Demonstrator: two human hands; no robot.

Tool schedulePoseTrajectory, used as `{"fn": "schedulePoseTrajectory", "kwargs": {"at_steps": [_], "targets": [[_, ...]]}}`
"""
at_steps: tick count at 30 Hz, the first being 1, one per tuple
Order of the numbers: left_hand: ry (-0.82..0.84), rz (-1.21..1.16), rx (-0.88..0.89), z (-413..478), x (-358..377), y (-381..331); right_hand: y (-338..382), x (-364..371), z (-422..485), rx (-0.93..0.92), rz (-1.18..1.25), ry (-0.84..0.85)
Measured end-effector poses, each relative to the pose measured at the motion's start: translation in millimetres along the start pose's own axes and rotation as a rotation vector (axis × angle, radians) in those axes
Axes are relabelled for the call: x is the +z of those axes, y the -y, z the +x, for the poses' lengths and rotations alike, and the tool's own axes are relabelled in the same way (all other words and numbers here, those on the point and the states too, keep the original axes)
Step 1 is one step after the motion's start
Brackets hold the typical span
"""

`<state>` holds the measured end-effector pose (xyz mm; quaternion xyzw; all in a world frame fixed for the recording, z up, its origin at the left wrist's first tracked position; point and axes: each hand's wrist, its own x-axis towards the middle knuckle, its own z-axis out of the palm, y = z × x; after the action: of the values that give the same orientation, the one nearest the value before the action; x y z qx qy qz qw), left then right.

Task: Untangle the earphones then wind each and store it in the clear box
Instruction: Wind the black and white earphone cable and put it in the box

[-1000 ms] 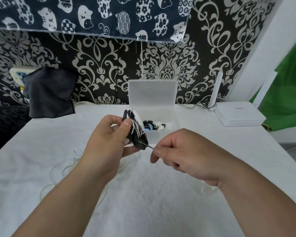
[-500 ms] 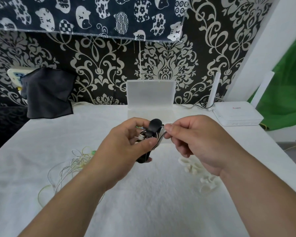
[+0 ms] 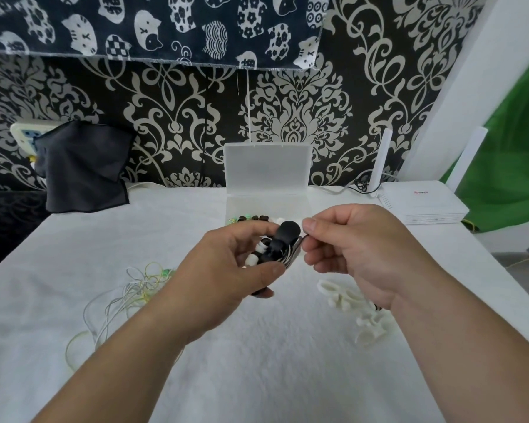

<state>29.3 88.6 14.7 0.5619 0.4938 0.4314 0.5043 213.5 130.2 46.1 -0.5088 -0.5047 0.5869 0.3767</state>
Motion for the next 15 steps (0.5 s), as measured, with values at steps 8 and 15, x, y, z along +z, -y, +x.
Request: {"fn": "schedulePoseTrajectory", "kwargs": {"at_steps": [8,15], "targets": [[0.010,0.120,0.010,-1.6,1.3,-1.3,4.2,1.8,-4.3,-0.028,0.044,0.067],[-0.032,0.208,0.007,-2.4,1.3,-3.5,1.9,2.5,-3.7,-0.126,-0.096,0.032]]}}
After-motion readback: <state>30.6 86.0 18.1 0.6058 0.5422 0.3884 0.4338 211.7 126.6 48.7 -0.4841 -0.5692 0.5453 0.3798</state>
